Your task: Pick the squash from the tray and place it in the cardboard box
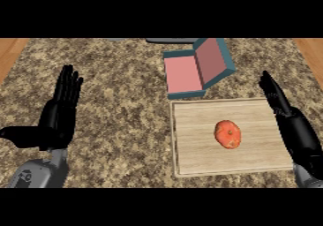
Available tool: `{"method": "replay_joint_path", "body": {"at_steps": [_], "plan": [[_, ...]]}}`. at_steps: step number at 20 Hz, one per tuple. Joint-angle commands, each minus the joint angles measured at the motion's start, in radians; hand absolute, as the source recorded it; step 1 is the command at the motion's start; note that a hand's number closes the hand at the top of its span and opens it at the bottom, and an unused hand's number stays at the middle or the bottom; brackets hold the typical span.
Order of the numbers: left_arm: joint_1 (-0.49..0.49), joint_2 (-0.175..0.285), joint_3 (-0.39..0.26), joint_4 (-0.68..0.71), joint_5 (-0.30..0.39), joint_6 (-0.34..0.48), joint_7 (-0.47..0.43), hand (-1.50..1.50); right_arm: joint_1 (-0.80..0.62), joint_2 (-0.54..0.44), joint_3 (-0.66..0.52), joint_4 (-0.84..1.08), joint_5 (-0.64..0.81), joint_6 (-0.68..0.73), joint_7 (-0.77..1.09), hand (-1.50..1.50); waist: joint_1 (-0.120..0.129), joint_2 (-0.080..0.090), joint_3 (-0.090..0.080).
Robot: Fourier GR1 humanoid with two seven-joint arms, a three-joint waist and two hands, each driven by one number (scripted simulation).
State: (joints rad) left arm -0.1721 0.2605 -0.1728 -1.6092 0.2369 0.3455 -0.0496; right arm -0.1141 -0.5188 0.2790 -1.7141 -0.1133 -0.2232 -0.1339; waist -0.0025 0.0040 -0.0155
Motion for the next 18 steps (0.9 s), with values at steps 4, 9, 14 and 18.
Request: {"method": "replay_joint_path", "body": {"at_steps": [4,9,14,18], "plan": [[0.039,0.029,0.042,0.002,0.042,-0.025,0.065,0.00,0.021,0.000,-0.322,0.190,-0.300,0.065,-0.045,1.50,0.002,0.001,0.019],[0.066,0.019,0.015,0.015,0.069,-0.046,0.135,0.00,0.091,-0.062,-0.346,0.490,-0.169,0.028,-0.075,1.50,0.020,0.008,0.019],[0.032,0.034,0.060,0.041,0.077,-0.067,0.163,0.00,-0.021,-0.078,-0.364,0.684,-0.085,0.166,-0.447,-1.50,0.011,0.000,0.017],[0.060,0.031,0.025,-0.057,0.046,-0.031,0.223,0.00,-0.002,-0.236,-0.310,0.601,-0.011,0.260,-0.331,-1.50,0.008,-0.005,0.016]]}}
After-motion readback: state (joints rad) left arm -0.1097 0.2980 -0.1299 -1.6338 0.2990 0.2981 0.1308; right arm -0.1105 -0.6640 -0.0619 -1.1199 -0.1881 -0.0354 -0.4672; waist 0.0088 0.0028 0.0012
